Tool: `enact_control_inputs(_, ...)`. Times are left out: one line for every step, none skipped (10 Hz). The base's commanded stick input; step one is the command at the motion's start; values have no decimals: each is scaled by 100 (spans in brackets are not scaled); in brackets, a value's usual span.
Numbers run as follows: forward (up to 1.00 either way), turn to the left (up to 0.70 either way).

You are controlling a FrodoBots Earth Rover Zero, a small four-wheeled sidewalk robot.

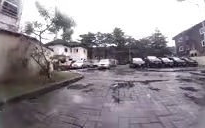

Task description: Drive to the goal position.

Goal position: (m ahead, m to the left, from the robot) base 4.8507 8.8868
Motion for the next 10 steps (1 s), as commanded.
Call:
enact_control_inputs(85, 0)
enact_control_inputs(85, 0)
enact_control_inputs(85, 0)
enact_control_inputs(85, 0)
enact_control_inputs(85, 0)
enact_control_inputs(85, 0)
enact_control_inputs(85, 0)
enact_control_inputs(85, 0)
enact_control_inputs(85, 0)
enact_control_inputs(85, 0)
